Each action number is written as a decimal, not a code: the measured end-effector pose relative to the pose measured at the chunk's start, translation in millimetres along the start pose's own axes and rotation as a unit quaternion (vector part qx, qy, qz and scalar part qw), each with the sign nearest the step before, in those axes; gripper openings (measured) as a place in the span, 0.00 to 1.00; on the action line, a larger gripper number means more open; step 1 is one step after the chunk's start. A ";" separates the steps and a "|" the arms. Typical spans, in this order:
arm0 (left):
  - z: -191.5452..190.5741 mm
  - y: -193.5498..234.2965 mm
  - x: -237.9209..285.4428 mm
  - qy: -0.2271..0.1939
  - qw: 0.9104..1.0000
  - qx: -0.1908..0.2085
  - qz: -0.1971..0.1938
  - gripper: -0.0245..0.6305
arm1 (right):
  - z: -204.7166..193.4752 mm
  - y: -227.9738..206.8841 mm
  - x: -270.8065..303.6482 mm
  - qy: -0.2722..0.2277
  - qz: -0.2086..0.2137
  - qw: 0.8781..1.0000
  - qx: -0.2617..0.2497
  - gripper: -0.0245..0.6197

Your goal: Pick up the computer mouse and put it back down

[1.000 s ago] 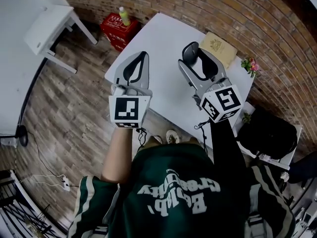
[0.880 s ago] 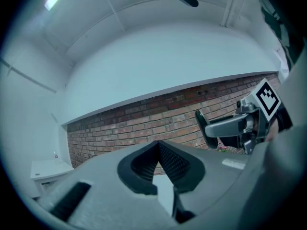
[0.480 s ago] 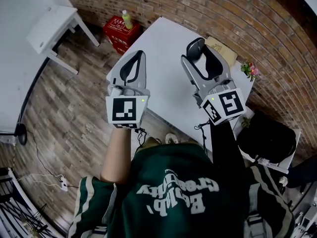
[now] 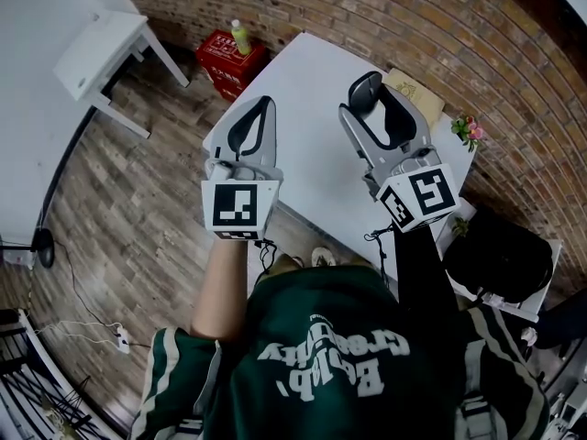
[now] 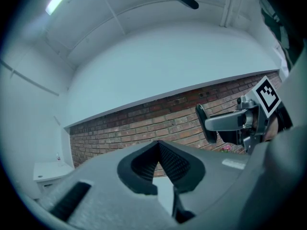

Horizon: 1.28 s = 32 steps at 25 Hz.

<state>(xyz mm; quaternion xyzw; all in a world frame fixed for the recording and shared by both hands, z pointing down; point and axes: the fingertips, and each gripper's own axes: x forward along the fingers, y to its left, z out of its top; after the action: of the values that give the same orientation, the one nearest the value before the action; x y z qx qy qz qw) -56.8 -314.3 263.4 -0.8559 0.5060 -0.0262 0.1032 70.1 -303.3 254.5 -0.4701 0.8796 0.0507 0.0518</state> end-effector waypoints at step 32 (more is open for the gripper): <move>-22.7 -39.0 8.9 0.027 0.999 -0.003 -0.028 0.05 | -210.5 -14.2 -44.5 0.221 -0.017 0.973 0.069 0.48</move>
<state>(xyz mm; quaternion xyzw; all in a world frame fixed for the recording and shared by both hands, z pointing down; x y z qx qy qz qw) -22.3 -307.3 293.0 -0.8691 0.4846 -0.0508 0.0857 97.4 -303.6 468.3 -0.4795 0.8627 -0.1164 -0.1109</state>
